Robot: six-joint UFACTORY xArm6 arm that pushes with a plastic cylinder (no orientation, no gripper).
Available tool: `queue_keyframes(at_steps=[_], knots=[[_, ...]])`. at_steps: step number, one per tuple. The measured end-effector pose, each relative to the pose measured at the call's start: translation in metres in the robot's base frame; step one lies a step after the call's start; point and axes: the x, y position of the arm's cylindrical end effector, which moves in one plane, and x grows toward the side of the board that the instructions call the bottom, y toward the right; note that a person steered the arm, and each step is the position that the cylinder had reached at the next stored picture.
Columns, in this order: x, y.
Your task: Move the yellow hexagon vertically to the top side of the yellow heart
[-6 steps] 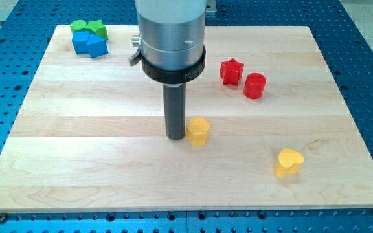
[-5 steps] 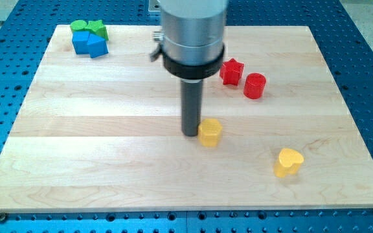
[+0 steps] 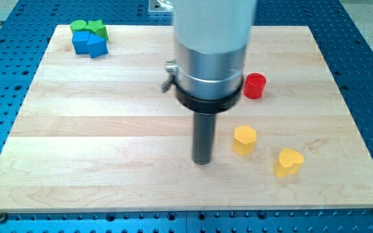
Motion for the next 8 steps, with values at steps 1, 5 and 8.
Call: queue_keyframes(at_steps=[1,5,8], knots=[[-0.001,0.051],[-0.036,0.049],[-0.059,0.08]])
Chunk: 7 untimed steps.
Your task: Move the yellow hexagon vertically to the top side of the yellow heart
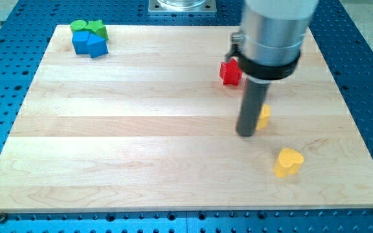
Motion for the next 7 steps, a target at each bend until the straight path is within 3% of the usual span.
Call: queue_keyframes(at_steps=[3,5,7], knots=[[0.011,0.022],[0.056,-0.029],[0.112,-0.026]])
